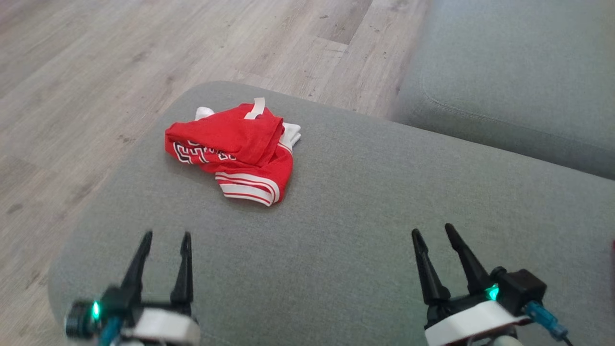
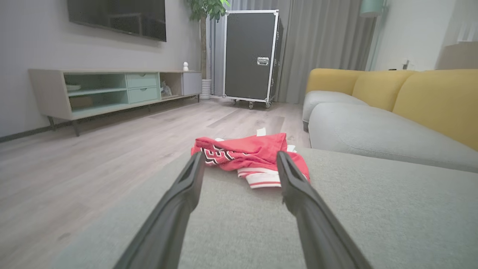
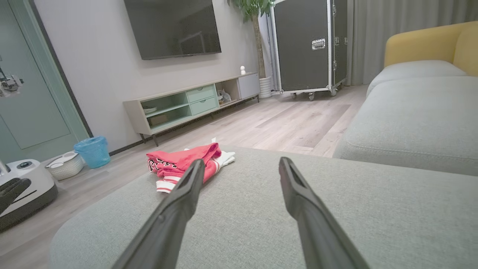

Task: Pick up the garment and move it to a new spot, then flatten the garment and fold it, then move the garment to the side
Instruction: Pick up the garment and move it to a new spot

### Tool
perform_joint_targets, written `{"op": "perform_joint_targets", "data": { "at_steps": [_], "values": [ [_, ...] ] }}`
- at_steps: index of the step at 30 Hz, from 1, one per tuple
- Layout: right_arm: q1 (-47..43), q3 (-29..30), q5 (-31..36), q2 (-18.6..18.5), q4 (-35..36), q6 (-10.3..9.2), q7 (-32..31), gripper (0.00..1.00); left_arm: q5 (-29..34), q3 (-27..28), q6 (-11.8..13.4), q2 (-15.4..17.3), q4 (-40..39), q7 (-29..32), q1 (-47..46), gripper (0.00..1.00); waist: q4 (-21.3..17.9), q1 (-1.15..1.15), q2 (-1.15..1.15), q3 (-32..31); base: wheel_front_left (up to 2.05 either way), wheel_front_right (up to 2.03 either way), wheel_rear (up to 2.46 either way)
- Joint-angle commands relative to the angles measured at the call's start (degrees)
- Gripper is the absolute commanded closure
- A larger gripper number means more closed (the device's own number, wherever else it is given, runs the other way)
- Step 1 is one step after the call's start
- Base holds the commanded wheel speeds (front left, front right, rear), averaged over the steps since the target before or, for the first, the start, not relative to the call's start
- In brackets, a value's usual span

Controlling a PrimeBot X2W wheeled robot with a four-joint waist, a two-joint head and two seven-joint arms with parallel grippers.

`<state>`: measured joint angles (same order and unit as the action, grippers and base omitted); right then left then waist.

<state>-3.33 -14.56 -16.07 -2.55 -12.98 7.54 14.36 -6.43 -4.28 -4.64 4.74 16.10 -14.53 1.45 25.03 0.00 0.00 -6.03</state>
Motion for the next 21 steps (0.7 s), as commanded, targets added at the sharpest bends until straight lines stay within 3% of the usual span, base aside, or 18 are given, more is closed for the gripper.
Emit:
{"op": "perform_joint_targets", "data": {
  "at_steps": [1,5,8,15,21],
  "values": [
    [1.36,-0.47,-0.04,-0.32,2.79,-0.05,0.63,0.00,0.79,0.79,-0.50,1.72,-0.98,0.12,-7.14,0.00,-1.20,0.00,0.00,1.24,0.00,0.00,0.00],
    [2.05,1.05,0.91,-0.32,4.77,-0.05,0.63,0.00,1.95,-1.69,-1.81,5.26,2.04,4.25,-16.65,0.00,-3.88,0.00,0.00,4.89,0.00,0.00,0.00],
    [4.29,2.00,2.38,-0.32,6.77,-0.05,0.63,0.00,2.35,-7.63,-2.73,9.69,7.77,11.31,-28.73,0.00,-6.58,0.00,0.00,9.78,0.00,0.00,0.00],
    [8.25,1.96,4.55,-0.32,8.95,-0.05,0.63,0.00,-10.88,-28.32,-2.83,18.60,18.29,24.79,-46.82,0.00,-11.16,0.00,0.00,16.85,0.00,0.00,0.00],
    [10.14,2.15,5.04,-0.32,9.61,-0.05,0.63,0.00,-18.52,-36.32,-2.83,22.79,23.93,31.91,-53.72,0.00,-13.80,0.00,0.00,20.19,0.00,0.00,0.00]
  ]
}}
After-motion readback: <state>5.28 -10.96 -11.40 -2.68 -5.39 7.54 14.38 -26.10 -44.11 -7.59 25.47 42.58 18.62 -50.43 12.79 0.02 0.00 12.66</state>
